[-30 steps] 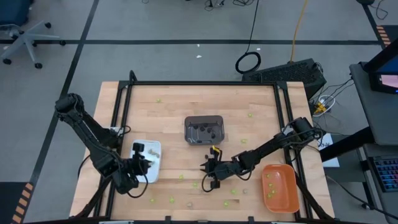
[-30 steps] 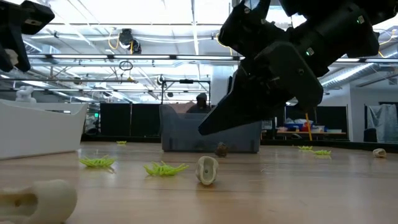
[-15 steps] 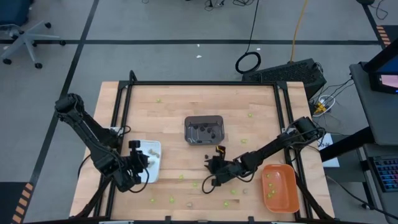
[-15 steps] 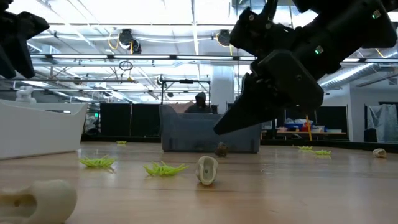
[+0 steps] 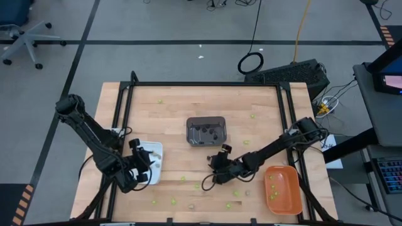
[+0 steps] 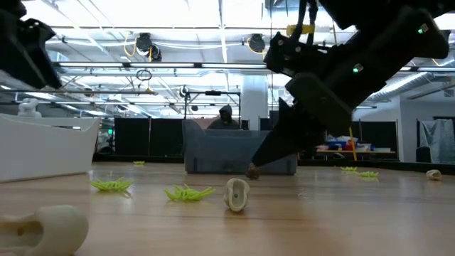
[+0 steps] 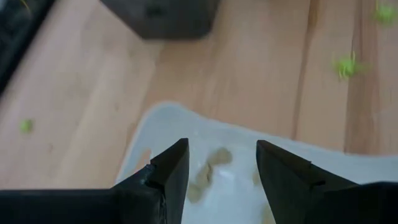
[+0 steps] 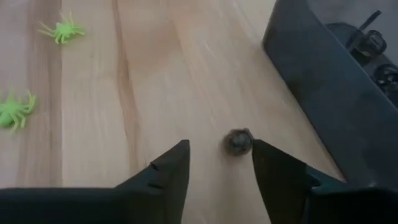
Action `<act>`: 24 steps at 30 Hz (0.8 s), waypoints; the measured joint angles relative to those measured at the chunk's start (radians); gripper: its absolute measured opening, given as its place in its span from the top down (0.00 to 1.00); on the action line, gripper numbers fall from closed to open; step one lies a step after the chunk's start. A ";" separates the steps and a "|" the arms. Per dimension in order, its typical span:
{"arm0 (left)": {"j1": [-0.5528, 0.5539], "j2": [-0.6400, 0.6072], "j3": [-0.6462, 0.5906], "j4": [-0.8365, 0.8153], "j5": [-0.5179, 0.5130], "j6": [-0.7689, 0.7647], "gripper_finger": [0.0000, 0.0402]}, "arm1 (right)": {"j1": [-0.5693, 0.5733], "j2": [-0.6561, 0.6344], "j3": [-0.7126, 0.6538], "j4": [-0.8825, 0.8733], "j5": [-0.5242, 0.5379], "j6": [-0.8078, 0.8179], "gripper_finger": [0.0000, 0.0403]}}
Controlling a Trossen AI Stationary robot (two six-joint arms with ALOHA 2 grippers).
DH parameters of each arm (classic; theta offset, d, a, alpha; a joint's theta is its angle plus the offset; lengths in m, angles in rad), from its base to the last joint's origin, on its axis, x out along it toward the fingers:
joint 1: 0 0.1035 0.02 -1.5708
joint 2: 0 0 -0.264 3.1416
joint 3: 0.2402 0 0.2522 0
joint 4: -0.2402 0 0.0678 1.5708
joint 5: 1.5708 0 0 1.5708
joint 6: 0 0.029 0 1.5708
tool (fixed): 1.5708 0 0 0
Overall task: Sort Halloween decoration
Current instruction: Put the black skull toy into the black bin
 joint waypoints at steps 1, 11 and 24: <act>-0.002 0.000 0.000 0.006 -0.027 0.002 0.55 | -0.005 0.005 0.000 0.003 0.000 0.003 0.56; -0.019 0.000 -0.019 0.058 -0.213 0.007 0.55 | -0.027 0.060 0.000 0.087 -0.027 0.008 0.47; -0.019 0.003 -0.076 0.246 -0.242 0.050 0.55 | -0.046 0.105 0.003 0.109 -0.049 0.036 0.72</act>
